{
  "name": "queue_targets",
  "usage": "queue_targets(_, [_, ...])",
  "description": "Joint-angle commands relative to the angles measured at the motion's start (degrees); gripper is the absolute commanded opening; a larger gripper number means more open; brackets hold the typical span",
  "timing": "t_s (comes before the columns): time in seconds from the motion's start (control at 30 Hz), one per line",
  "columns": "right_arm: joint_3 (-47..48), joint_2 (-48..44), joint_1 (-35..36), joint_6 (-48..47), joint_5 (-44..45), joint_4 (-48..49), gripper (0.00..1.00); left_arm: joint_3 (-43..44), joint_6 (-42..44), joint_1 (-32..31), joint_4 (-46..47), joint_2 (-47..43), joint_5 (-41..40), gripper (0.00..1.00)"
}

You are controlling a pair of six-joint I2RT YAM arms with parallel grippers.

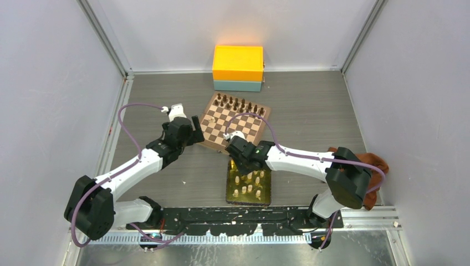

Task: Set up the chess pieces on the board
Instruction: Pick up the chess piece from the storage box.

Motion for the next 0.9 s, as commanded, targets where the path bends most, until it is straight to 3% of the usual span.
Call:
queue_targets(0.0, [3.2, -0.4, -0.3, -1.1, 0.5, 0.6, 0.01, 0.7, 0.0, -0.2, 2.4, -0.4, -1.6, 0.9])
queue_targets(0.87, [6.3, -5.7, -0.1, -1.0, 3.2, -5.3, 0.01, 0.3, -0.5, -0.2, 1.1, -2.9, -3.6, 0.9])
